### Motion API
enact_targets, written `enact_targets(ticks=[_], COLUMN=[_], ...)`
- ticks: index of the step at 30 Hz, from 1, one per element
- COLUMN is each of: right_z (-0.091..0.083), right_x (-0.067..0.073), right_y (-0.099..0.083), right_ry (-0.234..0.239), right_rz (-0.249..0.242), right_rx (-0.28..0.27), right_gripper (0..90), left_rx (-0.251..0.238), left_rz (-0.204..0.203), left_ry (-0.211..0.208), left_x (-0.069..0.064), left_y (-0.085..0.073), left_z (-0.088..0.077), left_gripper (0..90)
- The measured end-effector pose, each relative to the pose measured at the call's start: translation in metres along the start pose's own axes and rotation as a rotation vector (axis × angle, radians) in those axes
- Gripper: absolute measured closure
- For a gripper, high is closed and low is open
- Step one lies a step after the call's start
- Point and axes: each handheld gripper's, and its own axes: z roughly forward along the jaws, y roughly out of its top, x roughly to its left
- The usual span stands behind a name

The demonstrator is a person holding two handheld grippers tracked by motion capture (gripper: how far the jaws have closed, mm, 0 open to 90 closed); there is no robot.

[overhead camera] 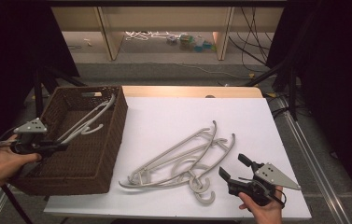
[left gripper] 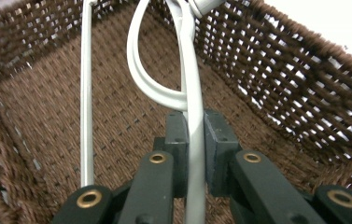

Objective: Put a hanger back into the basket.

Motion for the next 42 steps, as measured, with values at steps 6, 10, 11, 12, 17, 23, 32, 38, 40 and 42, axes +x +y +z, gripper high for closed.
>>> enact_targets(ticks=[6,10,11,12,17,23,32,38,40,42], right_z=[0.0,0.0,0.0,0.0,0.0,0.0,0.001,0.001,0.001,0.001], right_x=[0.0,0.0,0.0,0.0,0.0,0.0,0.0,-0.001,0.0,0.0], right_y=[0.0,0.0,0.0,0.0,0.0,0.0,0.0,-0.001,0.0,0.0], right_ry=[-0.003,-0.004,-0.003,-0.002,-0.001,-0.003,-0.005,-0.001,-0.003,-0.005], right_rz=[0.004,0.003,0.004,0.001,0.002,-0.001,-0.007,-0.002,-0.002,-0.005], right_rx=[0.02,0.017,0.017,0.014,0.018,0.02,0.016,0.004,0.018,0.017], right_gripper=[16.9,16.9,16.9,16.9,16.9,17.0,17.0,17.0,17.0,17.0], left_rx=[0.09,0.126,0.131,0.133,0.159,0.212,0.217,0.175,0.148,0.123], left_rz=[0.004,-0.015,-0.033,-0.028,-0.028,-0.042,-0.063,-0.081,-0.114,-0.134], left_ry=[-0.013,-0.032,-0.032,-0.037,-0.038,-0.035,-0.026,0.007,0.023,0.039], left_x=[0.002,0.002,0.001,0.002,0.003,0.004,0.003,0.002,-0.001,-0.004], left_y=[0.004,0.004,0.005,0.005,0.006,0.002,0.003,0.006,0.008,0.01], left_z=[0.01,0.02,0.021,0.022,0.023,0.032,0.031,0.023,0.021,0.017], left_gripper=[81.8,81.6,81.6,81.6,81.4,80.9,71.1,49.5,43.9,41.0])
